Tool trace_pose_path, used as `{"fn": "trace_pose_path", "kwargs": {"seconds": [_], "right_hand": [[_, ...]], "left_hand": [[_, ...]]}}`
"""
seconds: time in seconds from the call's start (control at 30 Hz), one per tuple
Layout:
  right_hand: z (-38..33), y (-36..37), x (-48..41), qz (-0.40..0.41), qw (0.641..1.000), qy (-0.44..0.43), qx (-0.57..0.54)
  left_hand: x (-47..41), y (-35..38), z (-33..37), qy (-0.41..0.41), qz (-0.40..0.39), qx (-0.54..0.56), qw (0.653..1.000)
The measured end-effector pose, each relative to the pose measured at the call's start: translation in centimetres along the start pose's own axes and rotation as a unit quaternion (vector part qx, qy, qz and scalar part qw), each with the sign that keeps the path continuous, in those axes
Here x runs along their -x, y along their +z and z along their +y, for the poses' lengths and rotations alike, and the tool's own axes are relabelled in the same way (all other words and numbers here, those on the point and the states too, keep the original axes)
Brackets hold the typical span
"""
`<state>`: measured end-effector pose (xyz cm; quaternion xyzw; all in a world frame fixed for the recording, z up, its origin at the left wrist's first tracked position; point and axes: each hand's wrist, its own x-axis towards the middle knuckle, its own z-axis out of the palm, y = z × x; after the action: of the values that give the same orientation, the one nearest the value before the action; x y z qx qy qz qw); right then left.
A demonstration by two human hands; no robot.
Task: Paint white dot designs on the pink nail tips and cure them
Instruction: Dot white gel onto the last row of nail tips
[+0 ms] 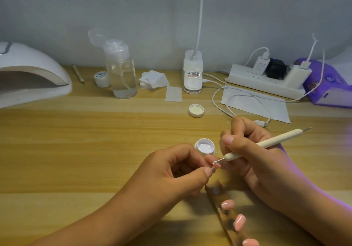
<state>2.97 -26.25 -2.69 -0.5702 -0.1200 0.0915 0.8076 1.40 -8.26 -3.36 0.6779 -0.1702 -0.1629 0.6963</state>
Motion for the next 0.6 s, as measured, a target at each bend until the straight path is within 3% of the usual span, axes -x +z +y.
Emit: {"fn": "trace_pose_path", "kwargs": {"seconds": [0.6], "right_hand": [[-0.15,0.01,-0.08,0.005,1.0,-0.015,-0.01]], "left_hand": [[0.08,0.18,-0.01,-0.009,0.007,-0.015,1.0]]}}
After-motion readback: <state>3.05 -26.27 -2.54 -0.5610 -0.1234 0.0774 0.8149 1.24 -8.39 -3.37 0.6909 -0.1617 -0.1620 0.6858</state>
